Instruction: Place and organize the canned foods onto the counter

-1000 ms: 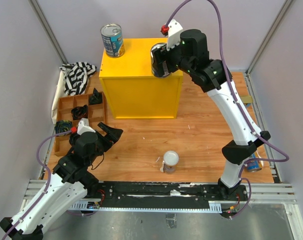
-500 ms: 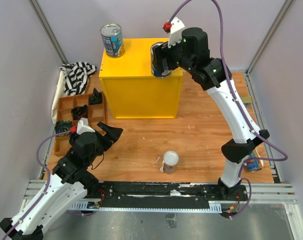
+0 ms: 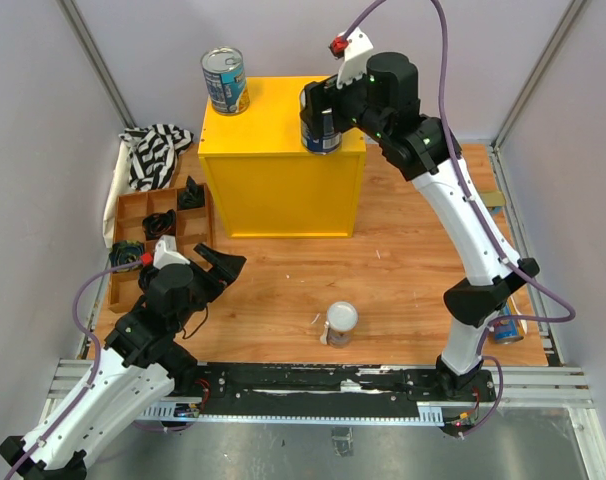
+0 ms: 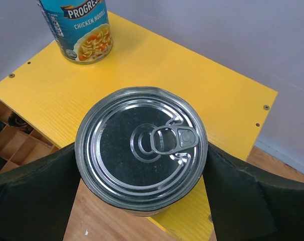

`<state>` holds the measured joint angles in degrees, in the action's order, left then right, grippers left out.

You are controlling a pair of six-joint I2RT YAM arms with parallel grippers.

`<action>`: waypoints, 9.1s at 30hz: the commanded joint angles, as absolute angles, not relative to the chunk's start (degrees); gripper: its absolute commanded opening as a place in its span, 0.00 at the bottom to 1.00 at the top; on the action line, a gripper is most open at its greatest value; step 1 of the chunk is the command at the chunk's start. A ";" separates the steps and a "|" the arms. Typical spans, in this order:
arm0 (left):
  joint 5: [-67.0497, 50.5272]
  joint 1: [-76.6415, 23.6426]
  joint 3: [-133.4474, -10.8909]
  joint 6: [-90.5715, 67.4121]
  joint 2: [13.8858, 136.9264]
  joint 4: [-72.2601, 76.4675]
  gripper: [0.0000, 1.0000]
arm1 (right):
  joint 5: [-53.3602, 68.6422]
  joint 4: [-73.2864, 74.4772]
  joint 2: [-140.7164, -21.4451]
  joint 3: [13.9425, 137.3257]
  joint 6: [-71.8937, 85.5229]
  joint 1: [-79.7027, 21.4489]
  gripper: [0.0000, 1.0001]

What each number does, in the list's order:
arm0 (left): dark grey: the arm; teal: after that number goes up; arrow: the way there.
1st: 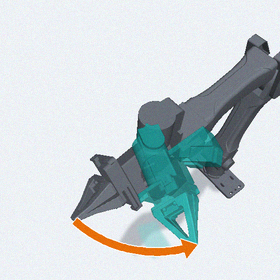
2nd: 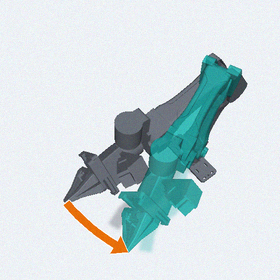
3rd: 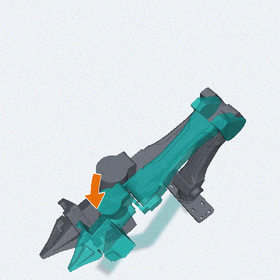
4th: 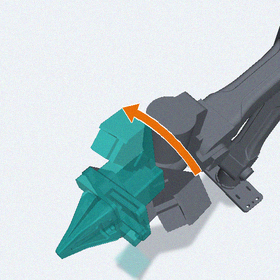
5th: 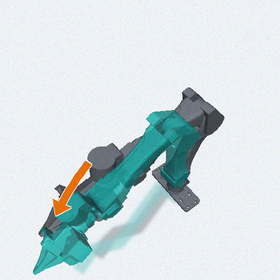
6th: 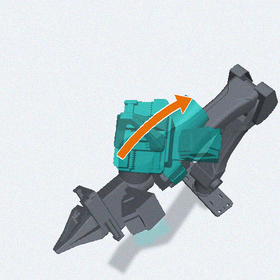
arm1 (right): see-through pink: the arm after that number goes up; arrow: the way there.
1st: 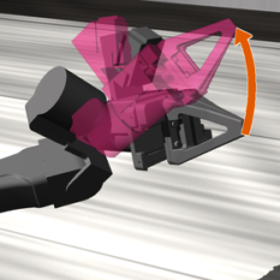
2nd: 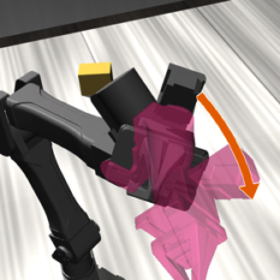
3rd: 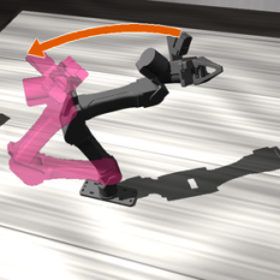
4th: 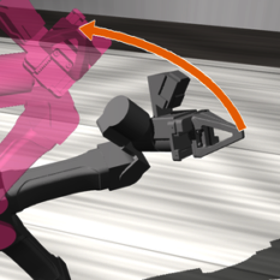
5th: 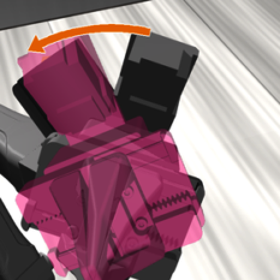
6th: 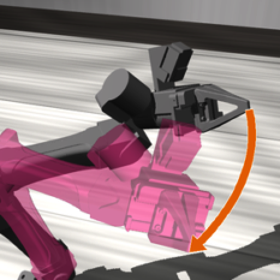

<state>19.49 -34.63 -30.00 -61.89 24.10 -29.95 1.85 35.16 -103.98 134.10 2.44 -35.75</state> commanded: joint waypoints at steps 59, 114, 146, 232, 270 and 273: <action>41.74 -52.91 -78.45 -1.48 75.79 6.50 1.00 | 5.47 10.45 -83.95 110.92 12.92 -35.69 0.98; 39.05 -43.25 -91.28 -5.76 92.62 10.06 0.91 | 6.93 4.07 -75.68 98.22 13.39 -29.75 0.98; 33.67 -34.87 -76.14 -4.70 74.59 7.90 0.89 | 8.06 7.36 -78.73 99.77 15.10 -29.66 0.98; 3.30 -12.73 -72.56 -7.86 72.93 7.56 0.91 | 7.65 10.78 -80.78 99.78 12.28 -29.71 0.98; 1.31 -12.66 -72.63 -11.30 68.35 4.13 0.99 | 8.10 13.50 -80.82 101.69 12.21 -29.71 0.99; 0.92 -12.68 -71.92 -11.83 66.76 3.49 0.99 | 8.04 13.91 -80.65 101.69 12.38 -29.71 0.99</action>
<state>2.22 -13.23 -72.27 -10.66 70.67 2.37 7.51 13.06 -81.03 99.92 13.02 -30.37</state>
